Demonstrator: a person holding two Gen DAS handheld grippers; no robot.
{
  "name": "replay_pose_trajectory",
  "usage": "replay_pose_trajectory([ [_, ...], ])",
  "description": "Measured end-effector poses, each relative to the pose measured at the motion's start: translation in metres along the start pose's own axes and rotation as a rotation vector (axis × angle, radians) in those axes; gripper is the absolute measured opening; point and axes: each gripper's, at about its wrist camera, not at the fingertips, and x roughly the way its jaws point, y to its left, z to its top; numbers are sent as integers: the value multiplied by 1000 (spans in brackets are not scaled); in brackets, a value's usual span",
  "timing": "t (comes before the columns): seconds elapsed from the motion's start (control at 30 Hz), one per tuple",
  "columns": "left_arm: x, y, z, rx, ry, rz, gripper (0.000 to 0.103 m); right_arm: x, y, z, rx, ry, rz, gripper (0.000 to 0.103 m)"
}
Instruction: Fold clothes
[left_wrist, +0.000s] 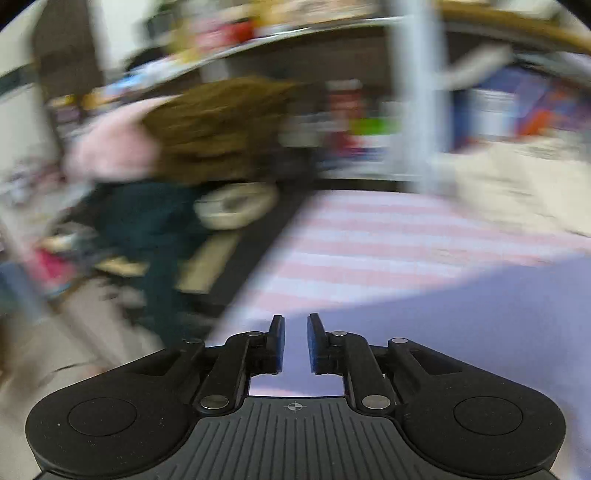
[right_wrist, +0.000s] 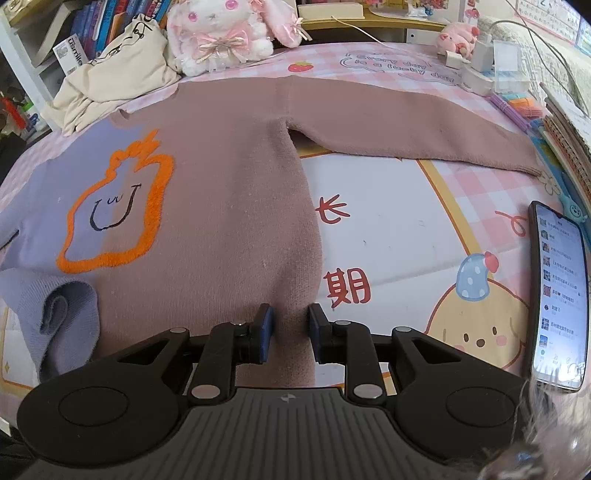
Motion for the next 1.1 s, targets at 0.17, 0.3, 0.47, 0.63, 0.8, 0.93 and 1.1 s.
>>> replay_pose_trajectory([
  [0.17,-42,-81,-40,-42,210,-490,17,0,1,1,-30,8,8,26],
  [0.3,-47,-95,-62,-259,348,-646,17,0,-1,0,-51,10,30,26],
  [0.47,-47,-106,-86,-537,490,-778,16,0,-6,0,-75,14,72,29],
  [0.63,-44,-123,-105,-736,595,-843,16,0,-10,2,-106,23,112,30],
  [0.8,-45,-136,-113,-767,656,-786,19,0,-15,3,-130,32,151,29],
  [0.93,-54,-132,-122,-817,669,-754,50,0,-18,4,-158,38,173,30],
  [1.1,-50,-124,-134,-972,638,-681,52,0,-20,3,-171,31,188,30],
])
